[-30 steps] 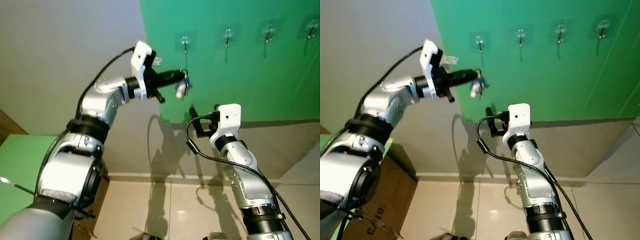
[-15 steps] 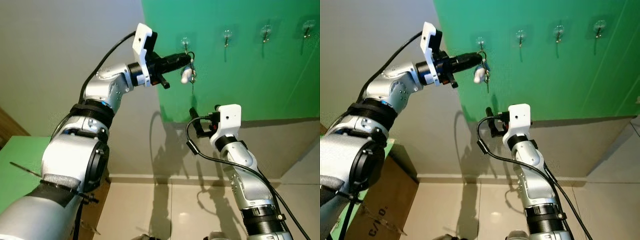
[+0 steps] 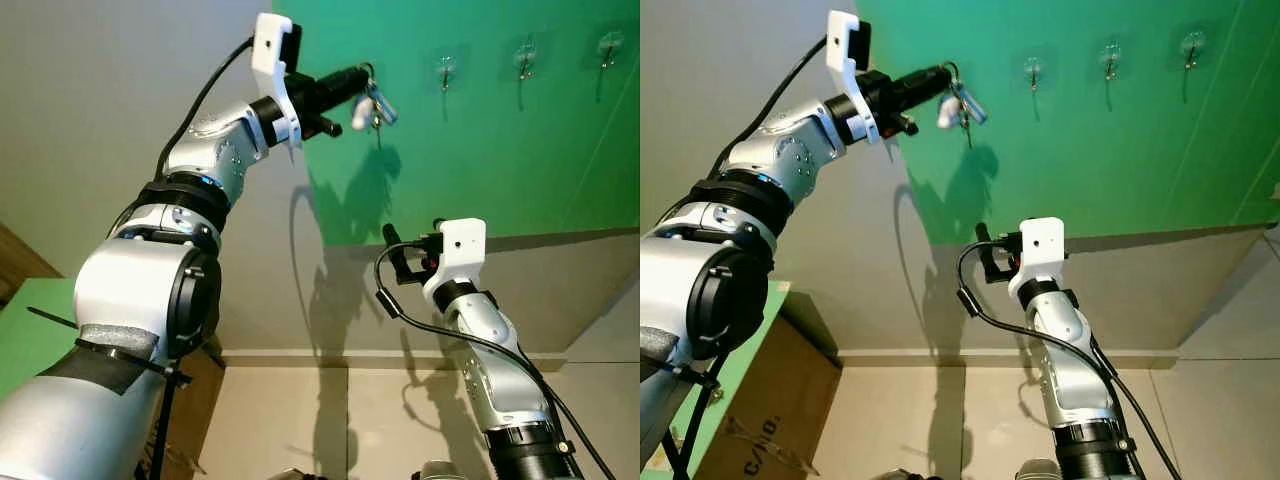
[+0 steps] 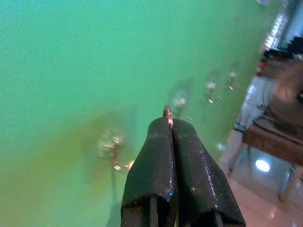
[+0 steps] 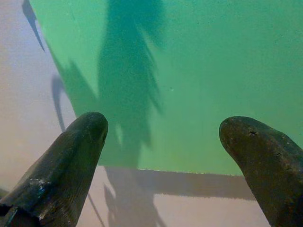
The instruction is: Hang keys on a hook
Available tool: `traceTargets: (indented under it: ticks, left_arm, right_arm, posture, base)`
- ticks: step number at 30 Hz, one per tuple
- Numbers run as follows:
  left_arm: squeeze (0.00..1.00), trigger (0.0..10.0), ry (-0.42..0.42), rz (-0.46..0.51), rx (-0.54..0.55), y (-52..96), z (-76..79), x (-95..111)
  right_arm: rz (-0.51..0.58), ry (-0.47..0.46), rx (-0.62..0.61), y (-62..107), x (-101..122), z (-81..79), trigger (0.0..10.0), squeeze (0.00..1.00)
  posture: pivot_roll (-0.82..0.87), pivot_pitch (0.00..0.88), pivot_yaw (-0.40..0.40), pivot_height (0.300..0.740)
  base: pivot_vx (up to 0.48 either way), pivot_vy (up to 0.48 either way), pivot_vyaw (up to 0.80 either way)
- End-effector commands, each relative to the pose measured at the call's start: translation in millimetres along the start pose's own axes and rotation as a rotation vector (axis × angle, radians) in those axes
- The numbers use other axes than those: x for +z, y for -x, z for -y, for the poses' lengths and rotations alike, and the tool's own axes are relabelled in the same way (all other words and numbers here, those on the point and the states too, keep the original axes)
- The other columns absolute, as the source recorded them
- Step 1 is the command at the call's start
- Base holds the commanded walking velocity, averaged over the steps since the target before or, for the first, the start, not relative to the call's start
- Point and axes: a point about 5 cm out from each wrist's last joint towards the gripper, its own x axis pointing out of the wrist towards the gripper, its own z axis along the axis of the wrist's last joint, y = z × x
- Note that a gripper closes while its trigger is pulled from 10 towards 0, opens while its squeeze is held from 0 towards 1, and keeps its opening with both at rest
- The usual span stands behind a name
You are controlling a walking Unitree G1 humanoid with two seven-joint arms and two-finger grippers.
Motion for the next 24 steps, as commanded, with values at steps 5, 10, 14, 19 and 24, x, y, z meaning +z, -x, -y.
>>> traceTargets:
  ticks: [5,10,14,19,24]
  left_arm:
    - [0.00,0.0,0.079,0.048,0.100,5.2,-9.5,6]
    - [0.00,0.0,0.166,0.047,0.177,9.1,-14.9,-8]
    - [0.00,0.0,0.189,0.028,0.197,13.8,-17.7,-20]
    - [0.00,0.0,0.174,0.044,0.152,13.0,-15.5,-16]
    - [0.00,0.0,0.070,0.050,-0.014,3.1,-1.4,-4]
  right_arm:
    - [0.015,0.001,0.007,2.5,4,-5.6,10.0,0.00]
    - [0.014,-0.001,0.001,4.0,4,-6.7,10.0,0.00]
    - [0.012,-0.004,-0.008,5.7,3,-6.4,10.0,0.00]
    - [0.005,-0.003,-0.007,6.7,2,-6.1,10.0,0.00]
    - [0.001,0.003,0.011,4.6,3,-7.9,10.0,0.00]
  posture:
    - [-0.41,0.000,0.242,0.740]
    - [-0.42,0.000,0.251,0.740]
    - [-0.42,0.000,0.251,0.740]
    - [-0.40,0.002,0.241,0.740]
    - [-0.39,0.000,0.226,0.740]
  base:
    - [0.000,0.000,0.00]
    - [0.000,0.000,0.00]
    - [0.000,0.000,0.00]
    - [0.000,0.000,0.00]
    - [0.000,0.000,0.00]
